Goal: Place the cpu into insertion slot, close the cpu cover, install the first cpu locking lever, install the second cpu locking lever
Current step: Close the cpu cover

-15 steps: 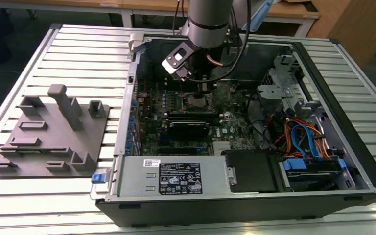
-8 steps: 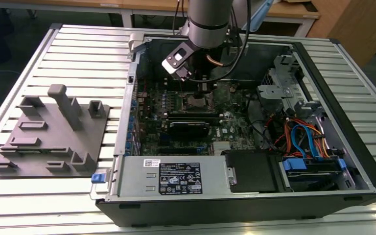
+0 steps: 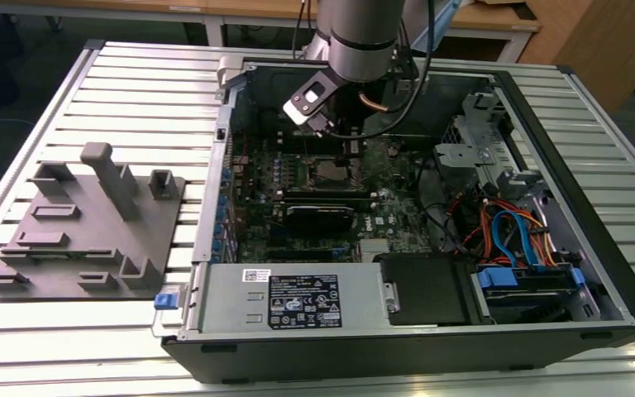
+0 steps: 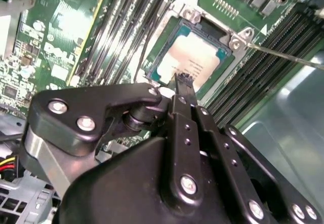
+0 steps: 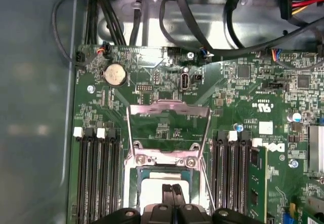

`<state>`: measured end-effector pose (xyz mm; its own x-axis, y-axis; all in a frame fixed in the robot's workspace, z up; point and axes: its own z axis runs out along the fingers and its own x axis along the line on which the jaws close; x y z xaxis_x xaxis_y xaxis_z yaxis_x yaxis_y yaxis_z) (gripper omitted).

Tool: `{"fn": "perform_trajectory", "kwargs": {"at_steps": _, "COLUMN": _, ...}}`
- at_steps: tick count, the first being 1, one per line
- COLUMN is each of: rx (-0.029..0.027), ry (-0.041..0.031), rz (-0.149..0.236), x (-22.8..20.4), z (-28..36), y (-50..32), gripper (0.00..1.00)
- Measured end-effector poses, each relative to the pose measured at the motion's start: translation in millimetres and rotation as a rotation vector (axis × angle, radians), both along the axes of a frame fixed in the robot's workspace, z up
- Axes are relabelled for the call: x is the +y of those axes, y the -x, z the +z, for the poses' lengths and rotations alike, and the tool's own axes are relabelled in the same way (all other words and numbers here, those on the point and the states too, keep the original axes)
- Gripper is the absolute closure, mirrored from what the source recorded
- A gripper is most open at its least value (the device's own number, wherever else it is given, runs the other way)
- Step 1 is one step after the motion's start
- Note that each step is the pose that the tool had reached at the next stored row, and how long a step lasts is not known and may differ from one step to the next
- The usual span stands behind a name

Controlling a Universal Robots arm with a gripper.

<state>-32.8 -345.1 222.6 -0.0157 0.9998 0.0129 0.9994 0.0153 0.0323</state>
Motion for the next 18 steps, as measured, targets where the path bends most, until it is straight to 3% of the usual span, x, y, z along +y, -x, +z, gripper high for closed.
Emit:
{"fn": "perform_trajectory", "kwargs": {"at_steps": 8, "rx": 0.0034, "ry": -0.0003, "rz": 0.000, "x": 0.0, "z": 12.1, "y": -0.1, "gripper": 0.90}}
{"fn": "perform_trajectory", "kwargs": {"at_steps": 18, "rx": 0.0099, "ry": 0.0002, "rz": 0.000, "x": 0.1, "z": 21.2, "y": -0.4, "gripper": 0.90}}
